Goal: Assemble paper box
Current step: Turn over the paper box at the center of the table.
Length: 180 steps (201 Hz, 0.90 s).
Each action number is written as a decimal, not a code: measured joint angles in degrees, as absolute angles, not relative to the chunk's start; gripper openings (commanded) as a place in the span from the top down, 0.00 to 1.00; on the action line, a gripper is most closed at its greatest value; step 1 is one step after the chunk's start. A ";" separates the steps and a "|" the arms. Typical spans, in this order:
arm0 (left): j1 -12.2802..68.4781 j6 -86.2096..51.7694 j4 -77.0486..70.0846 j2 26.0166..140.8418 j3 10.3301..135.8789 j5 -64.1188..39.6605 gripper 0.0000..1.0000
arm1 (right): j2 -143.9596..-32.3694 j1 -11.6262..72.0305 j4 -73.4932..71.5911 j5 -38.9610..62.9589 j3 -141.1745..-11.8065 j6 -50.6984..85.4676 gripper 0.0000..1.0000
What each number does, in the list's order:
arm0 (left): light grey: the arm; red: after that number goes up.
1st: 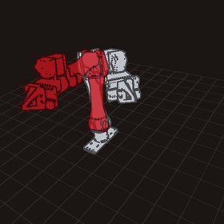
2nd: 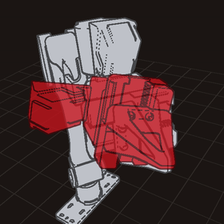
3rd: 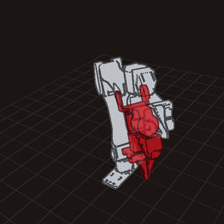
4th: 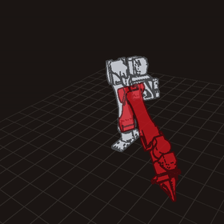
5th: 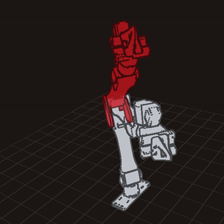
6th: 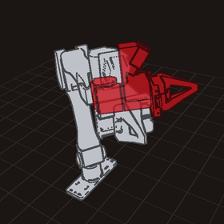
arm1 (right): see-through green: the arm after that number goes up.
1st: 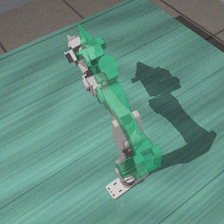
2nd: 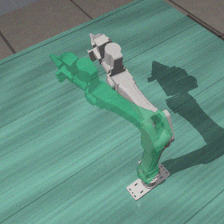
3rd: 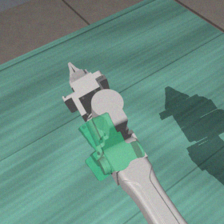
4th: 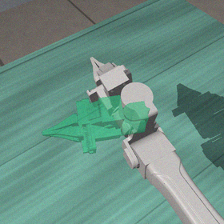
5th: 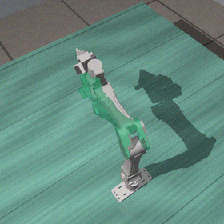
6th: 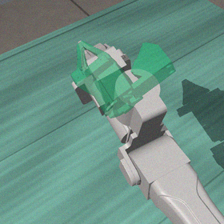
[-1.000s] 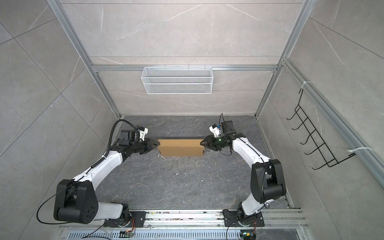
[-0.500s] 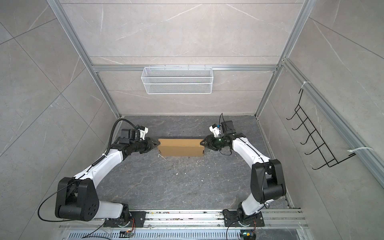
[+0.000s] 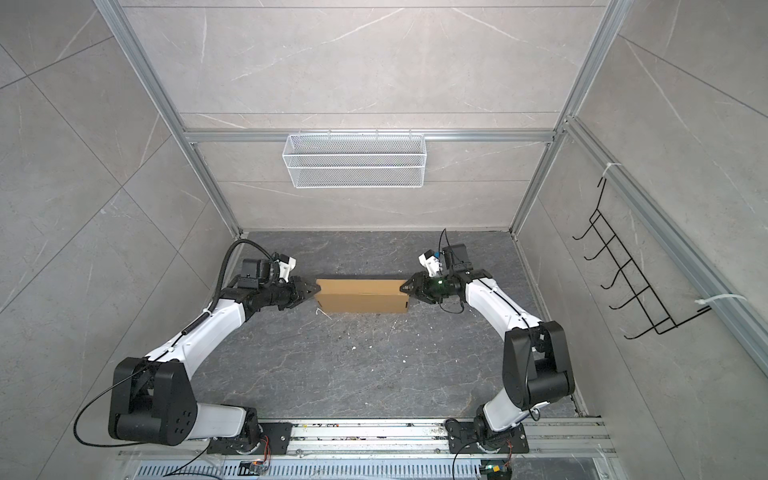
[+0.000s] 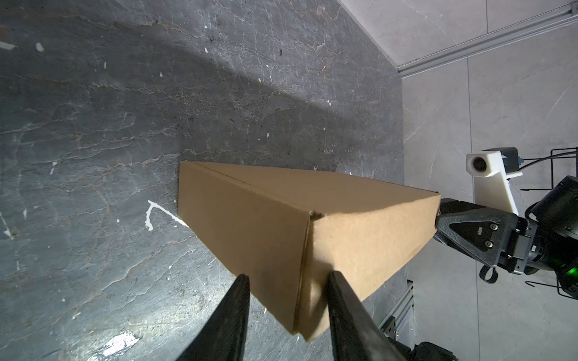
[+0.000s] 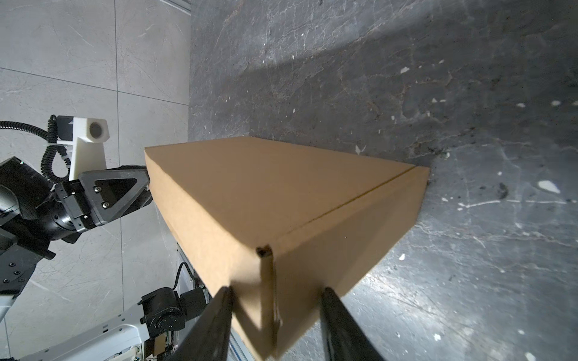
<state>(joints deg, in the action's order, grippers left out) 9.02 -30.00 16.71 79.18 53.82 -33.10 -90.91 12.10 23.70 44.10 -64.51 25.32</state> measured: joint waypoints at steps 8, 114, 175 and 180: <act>9.02 -29.98 16.99 78.89 53.65 -33.15 0.56 | -90.63 12.12 23.73 44.18 -64.20 25.34 0.51; 9.32 -30.24 19.53 73.63 48.56 -33.52 0.49 | -87.64 12.71 23.73 45.23 -60.12 26.30 0.48; 9.52 -30.89 22.46 71.83 46.41 -33.17 0.48 | -84.99 13.39 23.75 45.47 -57.30 27.27 0.46; 9.52 -30.89 22.55 71.59 46.41 -33.17 0.48 | -84.90 13.39 23.77 45.47 -57.17 27.27 0.46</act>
<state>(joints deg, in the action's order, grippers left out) 9.52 -30.89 22.55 71.59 46.41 -33.17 -84.90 13.39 23.77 45.47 -57.17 27.27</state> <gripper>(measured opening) 0.516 0.537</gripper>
